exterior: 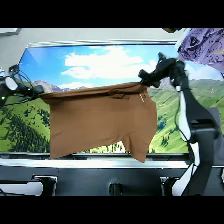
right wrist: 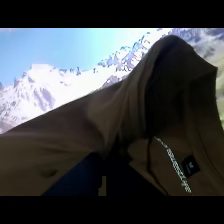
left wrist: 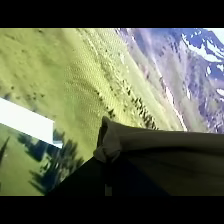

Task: Fold the clothes and pants, and hang the long-sleeved shirts on hangers.

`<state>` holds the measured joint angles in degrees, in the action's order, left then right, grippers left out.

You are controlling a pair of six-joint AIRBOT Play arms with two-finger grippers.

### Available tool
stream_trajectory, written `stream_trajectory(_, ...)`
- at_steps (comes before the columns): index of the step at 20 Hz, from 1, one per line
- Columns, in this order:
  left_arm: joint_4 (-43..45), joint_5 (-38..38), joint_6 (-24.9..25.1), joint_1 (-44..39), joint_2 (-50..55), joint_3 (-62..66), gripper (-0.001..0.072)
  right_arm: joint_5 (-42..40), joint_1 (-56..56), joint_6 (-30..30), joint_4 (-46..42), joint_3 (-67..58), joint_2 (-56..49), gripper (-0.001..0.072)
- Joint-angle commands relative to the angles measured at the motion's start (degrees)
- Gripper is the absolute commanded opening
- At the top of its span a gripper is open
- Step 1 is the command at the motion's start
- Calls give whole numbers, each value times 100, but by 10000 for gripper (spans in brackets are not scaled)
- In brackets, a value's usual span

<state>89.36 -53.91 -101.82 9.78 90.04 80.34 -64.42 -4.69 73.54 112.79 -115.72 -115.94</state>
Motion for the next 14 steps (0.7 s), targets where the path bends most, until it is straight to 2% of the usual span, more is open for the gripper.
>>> stream_trajectory(1,-245,564,-83,-90,492,57,21,560,-122,-188,72,-7,-555,36)
stream_trajectory(2,-293,555,-85,-94,518,57,33,529,-107,-179,68,-9,-549,92)
stream_trajectory(3,-356,527,-85,-92,514,63,103,431,-66,-170,76,-9,-507,192)
stream_trajectory(4,-409,361,-85,-55,496,138,326,219,7,76,114,-9,-417,312)
stream_trajectory(5,-415,50,-66,-2,468,284,532,-127,127,575,164,-9,-282,343)
stream_trajectory(6,-411,-407,76,87,411,481,603,-542,282,1067,173,-9,-125,364)
stream_trajectory(8,-411,-1327,745,308,175,706,603,-1633,708,2131,179,-4,186,405)
stream_trajectory(10,-483,-1578,756,603,-286,485,603,-2168,1386,2433,970,343,522,405)
stream_trajectory(14,-490,-1674,885,918,-1480,-774,603,-2232,2498,2881,1231,2345,1574,414)
